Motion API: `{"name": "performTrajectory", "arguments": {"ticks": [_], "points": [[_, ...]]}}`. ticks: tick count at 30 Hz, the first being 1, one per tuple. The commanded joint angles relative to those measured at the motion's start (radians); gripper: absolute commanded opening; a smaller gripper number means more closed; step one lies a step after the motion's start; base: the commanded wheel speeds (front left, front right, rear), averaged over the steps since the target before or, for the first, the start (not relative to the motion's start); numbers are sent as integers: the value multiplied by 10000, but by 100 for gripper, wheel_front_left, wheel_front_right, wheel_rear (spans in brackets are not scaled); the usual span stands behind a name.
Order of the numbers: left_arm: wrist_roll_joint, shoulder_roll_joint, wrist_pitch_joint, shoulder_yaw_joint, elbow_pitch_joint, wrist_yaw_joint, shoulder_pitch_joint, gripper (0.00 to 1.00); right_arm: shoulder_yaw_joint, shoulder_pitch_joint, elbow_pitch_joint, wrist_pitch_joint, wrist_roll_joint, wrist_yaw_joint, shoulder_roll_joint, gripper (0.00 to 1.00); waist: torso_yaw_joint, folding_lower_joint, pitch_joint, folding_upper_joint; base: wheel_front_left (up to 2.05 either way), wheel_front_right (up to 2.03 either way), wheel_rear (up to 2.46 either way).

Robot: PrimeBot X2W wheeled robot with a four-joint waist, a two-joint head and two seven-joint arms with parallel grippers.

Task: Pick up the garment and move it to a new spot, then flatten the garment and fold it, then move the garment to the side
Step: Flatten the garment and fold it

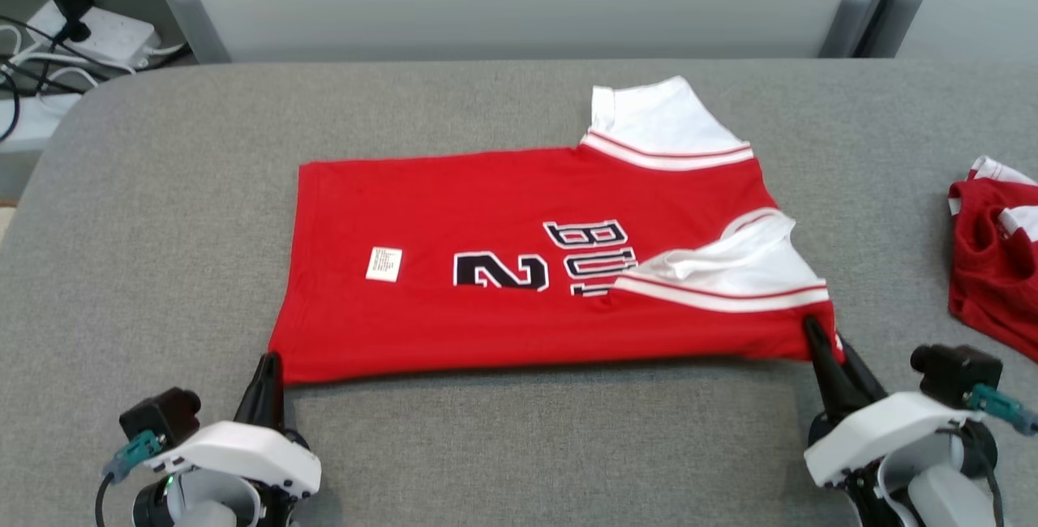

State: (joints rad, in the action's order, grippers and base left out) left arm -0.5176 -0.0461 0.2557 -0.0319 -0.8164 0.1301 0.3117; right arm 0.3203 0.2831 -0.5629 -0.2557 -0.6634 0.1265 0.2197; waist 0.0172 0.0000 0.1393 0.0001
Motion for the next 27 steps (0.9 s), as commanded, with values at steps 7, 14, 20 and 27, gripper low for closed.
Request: {"name": "performTrajectory", "arguments": {"ticks": [7,14,20,27], "points": [[349,-294,61,-548,268,-8,-488,0,184,-678,522,-61,-158,42,282,0,-171,0,-420,-1,0,0,0],[733,-236,61,-490,410,-152,-725,0,36,-961,631,-61,-46,42,335,2,-195,0,-320,-1,0,0,0],[1249,-204,61,-445,851,-454,-642,100,-551,-699,667,-61,686,42,317,100,-140,0,-150,-1,0,0,0],[2104,-230,61,-600,2279,-783,-673,100,-1896,-552,1582,-61,2075,42,181,100,-74,0,-52,-1,0,0,0]]}}
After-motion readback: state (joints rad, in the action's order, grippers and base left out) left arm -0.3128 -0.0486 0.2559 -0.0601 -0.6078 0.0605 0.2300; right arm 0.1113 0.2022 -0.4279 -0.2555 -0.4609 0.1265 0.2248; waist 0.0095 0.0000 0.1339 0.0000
